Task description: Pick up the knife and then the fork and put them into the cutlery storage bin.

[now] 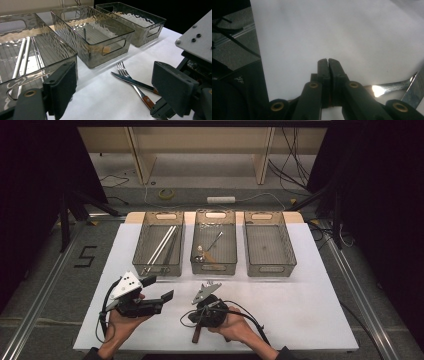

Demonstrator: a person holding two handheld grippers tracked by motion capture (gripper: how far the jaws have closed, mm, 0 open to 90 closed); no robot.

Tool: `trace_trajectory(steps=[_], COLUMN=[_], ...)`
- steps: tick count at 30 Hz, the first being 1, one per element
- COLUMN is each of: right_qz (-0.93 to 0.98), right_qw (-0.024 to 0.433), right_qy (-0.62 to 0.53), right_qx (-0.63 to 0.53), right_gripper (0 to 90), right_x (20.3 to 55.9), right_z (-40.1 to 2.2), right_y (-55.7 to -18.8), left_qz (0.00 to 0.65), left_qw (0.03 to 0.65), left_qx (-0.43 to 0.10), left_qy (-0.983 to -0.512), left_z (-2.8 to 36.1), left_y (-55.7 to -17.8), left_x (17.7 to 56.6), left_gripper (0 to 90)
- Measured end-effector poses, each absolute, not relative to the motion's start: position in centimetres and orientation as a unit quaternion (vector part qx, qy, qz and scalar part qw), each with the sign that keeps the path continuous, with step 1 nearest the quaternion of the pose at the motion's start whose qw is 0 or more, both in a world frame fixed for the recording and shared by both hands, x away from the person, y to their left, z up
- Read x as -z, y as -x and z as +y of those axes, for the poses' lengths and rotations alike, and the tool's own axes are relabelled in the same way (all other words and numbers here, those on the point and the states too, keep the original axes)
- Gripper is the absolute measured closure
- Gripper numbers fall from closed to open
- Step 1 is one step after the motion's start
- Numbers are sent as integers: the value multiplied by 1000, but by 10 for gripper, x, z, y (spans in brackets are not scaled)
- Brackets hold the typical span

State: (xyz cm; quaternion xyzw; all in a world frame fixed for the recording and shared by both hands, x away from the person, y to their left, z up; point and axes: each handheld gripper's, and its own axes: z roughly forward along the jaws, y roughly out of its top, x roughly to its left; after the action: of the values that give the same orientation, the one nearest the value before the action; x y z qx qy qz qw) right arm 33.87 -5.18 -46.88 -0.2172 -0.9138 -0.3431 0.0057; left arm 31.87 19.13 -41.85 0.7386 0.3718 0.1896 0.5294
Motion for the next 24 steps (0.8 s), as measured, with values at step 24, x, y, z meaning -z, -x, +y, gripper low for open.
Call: trace_trajectory(steps=[24], right_qz=[-934], right_qw=[24], right_qy=[197], right_qx=[296], right_gripper=[900], right_x=[481], right_z=[-47], right_y=[-334], left_qz=[371], left_qw=[529], left_qx=[-190], left_qy=[-739], left_z=[192], left_y=[-318], left_x=[419], left_gripper=[195])
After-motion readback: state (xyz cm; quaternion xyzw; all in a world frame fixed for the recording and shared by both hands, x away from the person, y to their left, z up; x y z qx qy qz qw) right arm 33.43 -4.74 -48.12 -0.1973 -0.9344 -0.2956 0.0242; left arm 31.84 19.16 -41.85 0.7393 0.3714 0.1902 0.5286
